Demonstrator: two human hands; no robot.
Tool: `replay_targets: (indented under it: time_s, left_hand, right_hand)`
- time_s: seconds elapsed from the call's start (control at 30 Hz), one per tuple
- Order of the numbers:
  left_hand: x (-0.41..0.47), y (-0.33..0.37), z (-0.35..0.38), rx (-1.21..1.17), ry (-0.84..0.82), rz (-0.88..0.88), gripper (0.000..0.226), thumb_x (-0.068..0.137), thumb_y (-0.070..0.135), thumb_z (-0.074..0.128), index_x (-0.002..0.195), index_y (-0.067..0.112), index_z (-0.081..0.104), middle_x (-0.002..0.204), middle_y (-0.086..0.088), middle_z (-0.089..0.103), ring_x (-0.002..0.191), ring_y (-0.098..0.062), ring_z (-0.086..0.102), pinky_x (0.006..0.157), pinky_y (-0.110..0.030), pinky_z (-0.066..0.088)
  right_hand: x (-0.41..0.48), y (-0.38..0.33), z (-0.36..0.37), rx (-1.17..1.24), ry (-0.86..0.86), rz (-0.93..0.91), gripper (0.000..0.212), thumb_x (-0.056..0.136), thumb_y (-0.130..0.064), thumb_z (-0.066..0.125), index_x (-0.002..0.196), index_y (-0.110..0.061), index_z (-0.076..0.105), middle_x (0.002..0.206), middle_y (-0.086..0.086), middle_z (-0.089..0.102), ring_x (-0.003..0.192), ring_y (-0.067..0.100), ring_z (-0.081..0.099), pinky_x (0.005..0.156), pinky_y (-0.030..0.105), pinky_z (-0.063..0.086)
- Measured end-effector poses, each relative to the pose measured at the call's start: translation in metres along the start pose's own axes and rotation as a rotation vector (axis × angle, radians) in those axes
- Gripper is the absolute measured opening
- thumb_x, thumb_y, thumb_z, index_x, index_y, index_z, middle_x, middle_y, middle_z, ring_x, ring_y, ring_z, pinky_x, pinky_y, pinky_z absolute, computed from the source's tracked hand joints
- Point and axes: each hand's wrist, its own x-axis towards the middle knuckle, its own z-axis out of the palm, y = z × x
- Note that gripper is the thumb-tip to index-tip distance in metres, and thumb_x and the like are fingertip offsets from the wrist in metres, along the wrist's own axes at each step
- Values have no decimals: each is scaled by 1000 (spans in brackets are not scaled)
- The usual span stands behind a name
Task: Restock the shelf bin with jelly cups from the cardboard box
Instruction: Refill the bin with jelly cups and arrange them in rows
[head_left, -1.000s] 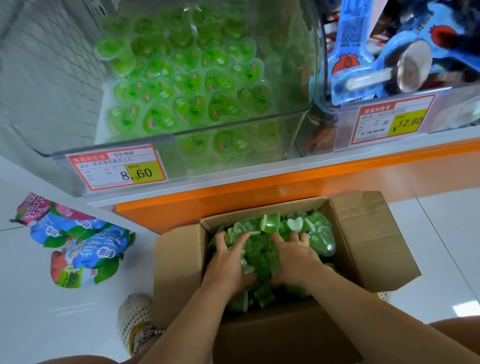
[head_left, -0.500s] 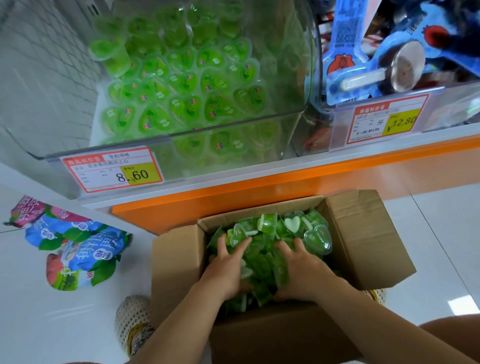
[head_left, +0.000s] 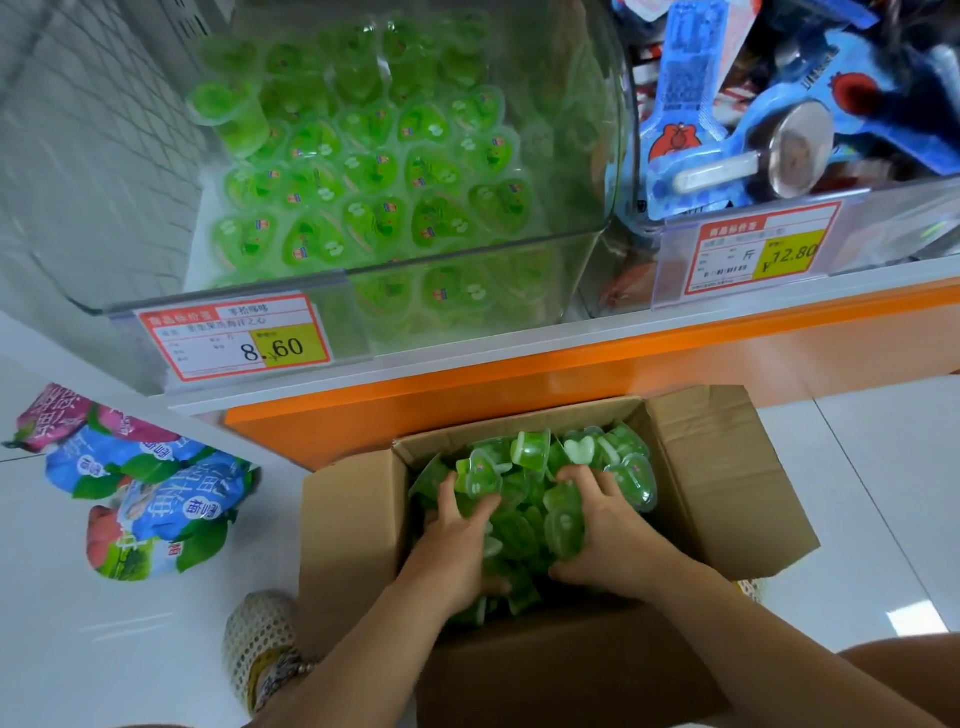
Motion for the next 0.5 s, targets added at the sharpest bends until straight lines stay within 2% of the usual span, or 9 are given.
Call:
replay_targets:
  time_s: [0.1, 0.2, 0.37, 0.5]
  left_hand:
    - [1, 0, 11, -24, 89, 7, 92, 77, 27, 77, 146, 39, 17, 152, 1, -25, 138, -26, 27, 107, -36, 35]
    - [5, -4, 16, -71, 159, 41, 87, 77, 25, 77, 144, 38, 23, 149, 5, -23, 137, -25, 29, 107, -34, 35]
    - [4, -9, 16, -139, 171, 63, 77, 79, 16, 74, 141, 36, 32, 151, 8, -20, 138, -22, 30, 109, -31, 33]
    - [-5, -6, 7, -148, 193, 108, 68, 80, 18, 74, 134, 39, 37, 149, 14, -16, 137, -21, 32, 107, -28, 35]
  right_hand:
    - [0, -2, -8, 45, 61, -29, 89, 62, -17, 84, 127, -34, 25, 127, -6, 24, 112, 14, 42, 94, 28, 48]
    - [0, -5, -16, 28, 105, -70, 88, 64, -17, 84, 128, -32, 25, 125, -8, 23, 109, 10, 40, 90, 18, 41]
    - [-7, -3, -23, -1, 115, -73, 88, 63, -20, 84, 127, -33, 25, 126, -8, 23, 109, 10, 42, 93, 20, 41]
    - [-14, -6, -32, -29, 137, -106, 88, 62, -21, 84, 126, -33, 24, 123, -7, 27, 105, 12, 47, 90, 23, 44]
